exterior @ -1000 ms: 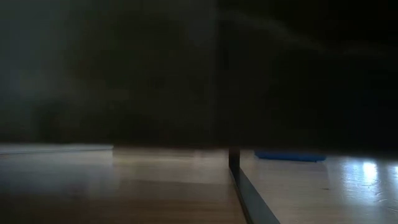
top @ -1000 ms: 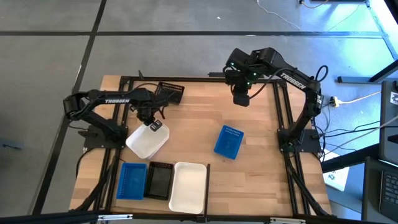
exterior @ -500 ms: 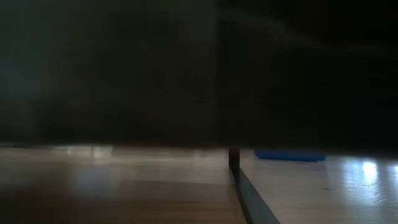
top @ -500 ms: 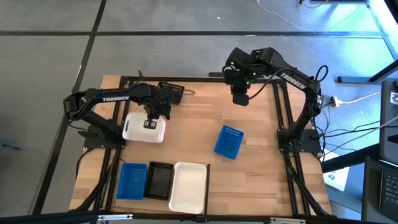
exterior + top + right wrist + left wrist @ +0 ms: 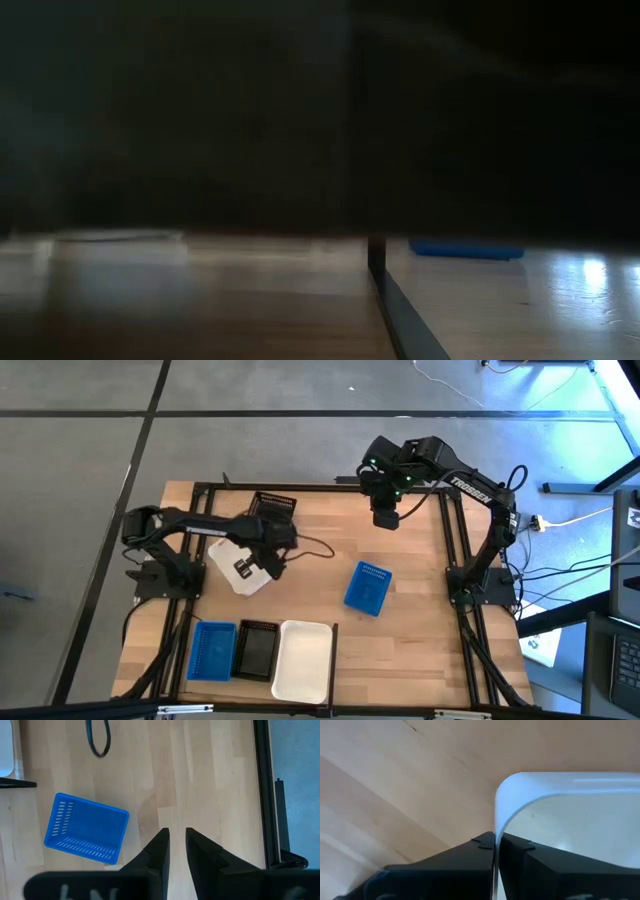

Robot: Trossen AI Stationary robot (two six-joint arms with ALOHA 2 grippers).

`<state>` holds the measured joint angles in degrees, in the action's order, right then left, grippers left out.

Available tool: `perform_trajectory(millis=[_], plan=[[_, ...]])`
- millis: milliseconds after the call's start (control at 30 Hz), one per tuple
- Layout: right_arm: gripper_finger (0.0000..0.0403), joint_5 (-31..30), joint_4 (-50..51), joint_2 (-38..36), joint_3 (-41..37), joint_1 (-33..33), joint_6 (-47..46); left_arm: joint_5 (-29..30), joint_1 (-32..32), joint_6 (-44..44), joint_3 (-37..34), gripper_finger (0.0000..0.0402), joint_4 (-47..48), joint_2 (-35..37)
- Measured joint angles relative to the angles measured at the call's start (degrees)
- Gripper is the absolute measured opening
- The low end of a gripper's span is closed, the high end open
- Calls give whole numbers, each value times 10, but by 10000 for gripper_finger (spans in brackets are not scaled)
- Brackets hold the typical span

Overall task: Stack baskets on shelf by color
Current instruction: Stack the white bin on top of the white bins on the shelf

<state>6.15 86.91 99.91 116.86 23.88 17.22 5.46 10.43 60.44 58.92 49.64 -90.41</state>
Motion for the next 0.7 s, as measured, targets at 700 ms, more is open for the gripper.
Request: perform_trajectory(millis=[700], plan=[[62,0,-11,0,0,0,-2,67,-53,-17,12,31,-48,-35]])
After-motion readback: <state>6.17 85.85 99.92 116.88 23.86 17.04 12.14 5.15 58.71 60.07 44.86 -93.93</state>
